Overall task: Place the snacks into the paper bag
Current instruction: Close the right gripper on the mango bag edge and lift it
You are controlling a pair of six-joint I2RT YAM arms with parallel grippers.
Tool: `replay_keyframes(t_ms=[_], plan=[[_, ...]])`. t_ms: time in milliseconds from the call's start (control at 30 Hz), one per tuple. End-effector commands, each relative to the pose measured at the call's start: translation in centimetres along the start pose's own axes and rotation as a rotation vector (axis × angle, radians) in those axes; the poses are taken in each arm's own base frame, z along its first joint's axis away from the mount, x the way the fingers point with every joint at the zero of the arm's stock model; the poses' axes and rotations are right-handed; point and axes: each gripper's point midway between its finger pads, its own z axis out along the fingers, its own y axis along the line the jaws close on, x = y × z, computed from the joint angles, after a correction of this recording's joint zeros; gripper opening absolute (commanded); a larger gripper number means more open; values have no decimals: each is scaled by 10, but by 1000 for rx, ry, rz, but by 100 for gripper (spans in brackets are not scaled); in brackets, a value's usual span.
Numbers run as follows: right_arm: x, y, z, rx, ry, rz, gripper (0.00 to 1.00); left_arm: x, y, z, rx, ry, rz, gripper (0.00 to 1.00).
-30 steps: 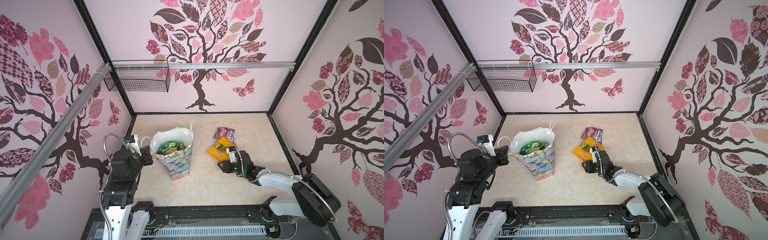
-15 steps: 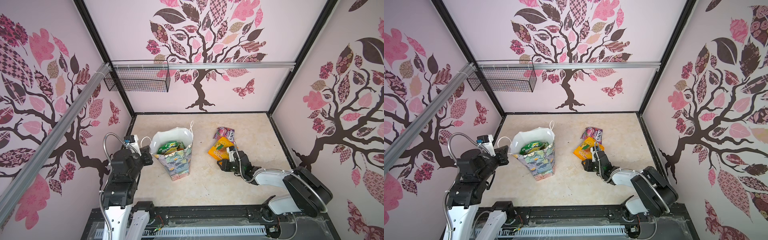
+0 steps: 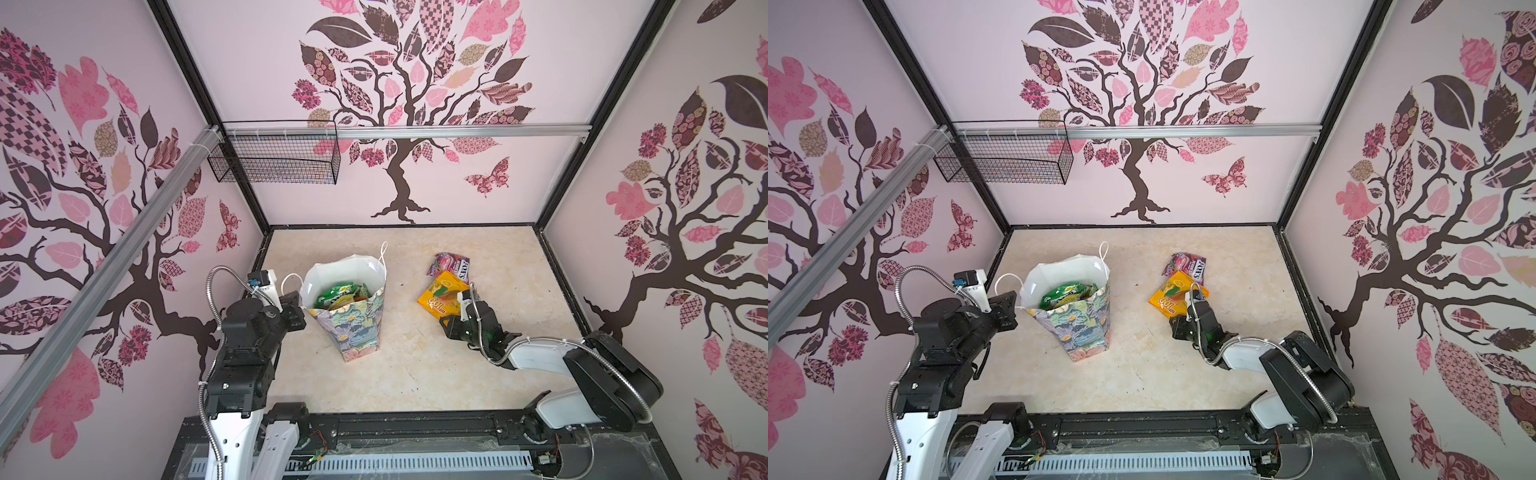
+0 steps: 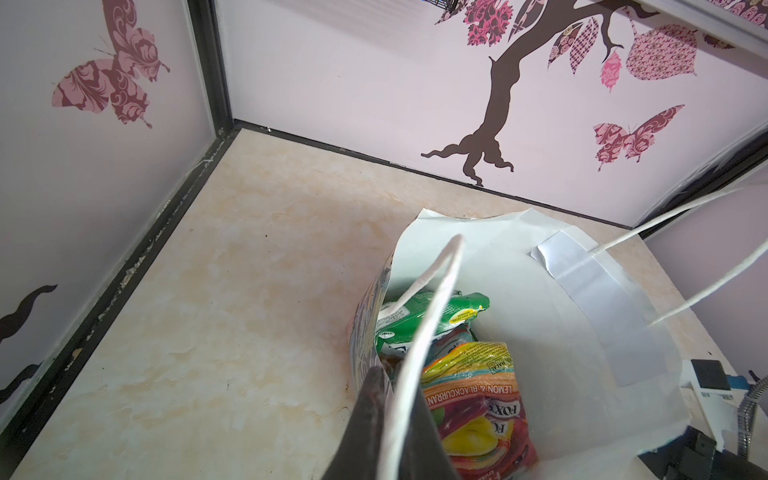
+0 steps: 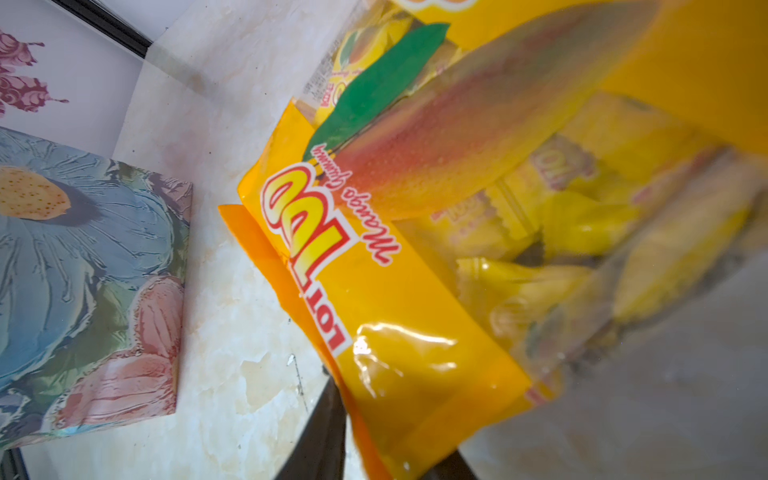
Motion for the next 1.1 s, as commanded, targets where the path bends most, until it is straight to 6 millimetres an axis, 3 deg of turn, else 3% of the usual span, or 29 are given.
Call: replay_keyframes(t_ms=[0,200,767,1067], plan=[[-5,-4,4,37,-12,2,16,-4,1,-3,-8,-22,8,11],[-4,-4,-1,43,-4,-7,0,-5,0,-3,-2,-22,5,12],[-46,46,-63,-64,-63,-100,0,-5,0,-2,-1,-22,6,12],[-58,70,-85,-115,-45,-144,0,-5,1,-2,-3,-23,6,11]])
